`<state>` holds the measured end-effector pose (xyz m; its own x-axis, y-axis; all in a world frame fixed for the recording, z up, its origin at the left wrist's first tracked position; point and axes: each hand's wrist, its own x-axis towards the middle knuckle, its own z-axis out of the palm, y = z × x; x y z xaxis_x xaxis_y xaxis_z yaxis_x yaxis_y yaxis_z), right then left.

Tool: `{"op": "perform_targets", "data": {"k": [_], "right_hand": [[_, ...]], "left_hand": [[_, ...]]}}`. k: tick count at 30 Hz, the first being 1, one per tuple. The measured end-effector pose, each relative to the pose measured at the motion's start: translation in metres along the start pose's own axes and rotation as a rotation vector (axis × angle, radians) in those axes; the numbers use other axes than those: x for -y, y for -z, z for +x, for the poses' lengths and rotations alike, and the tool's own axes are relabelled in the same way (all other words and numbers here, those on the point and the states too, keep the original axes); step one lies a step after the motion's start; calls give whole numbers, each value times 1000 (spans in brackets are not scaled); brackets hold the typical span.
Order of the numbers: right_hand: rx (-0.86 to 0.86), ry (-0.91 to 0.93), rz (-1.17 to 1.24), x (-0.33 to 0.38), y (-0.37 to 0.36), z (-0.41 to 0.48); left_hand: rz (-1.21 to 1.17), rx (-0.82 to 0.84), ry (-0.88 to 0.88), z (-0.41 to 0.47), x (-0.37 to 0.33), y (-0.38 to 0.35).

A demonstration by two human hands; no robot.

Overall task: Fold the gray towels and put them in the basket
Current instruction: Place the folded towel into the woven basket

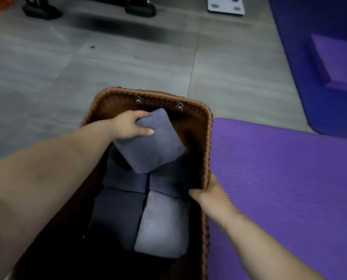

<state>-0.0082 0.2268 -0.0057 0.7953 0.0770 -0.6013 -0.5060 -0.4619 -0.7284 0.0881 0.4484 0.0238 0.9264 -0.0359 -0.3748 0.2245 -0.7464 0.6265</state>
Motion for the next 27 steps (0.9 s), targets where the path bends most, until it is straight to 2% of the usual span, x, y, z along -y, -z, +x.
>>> {"op": "perform_targets", "data": {"k": [6,14,19,22,25,27], "right_hand": [[-17,34,12,-9,0,3],[-3,19,0,-5,0,-1],[1,0,43,-10,0,2],[-32,-3,26,-12,-3,5],[-41,9,23,-11,-5,5],[-49,14,33,-11,-7,5]], "left_hand": [[142,203,27,26,5,2],[610,448,-28,64,-30,-25],[865,263,-132,69,-21,-52],[902,193,-214,74,-9,-52],[941,1,-351,67,7,-58],[865,-114,-375,50,19,-70]]}}
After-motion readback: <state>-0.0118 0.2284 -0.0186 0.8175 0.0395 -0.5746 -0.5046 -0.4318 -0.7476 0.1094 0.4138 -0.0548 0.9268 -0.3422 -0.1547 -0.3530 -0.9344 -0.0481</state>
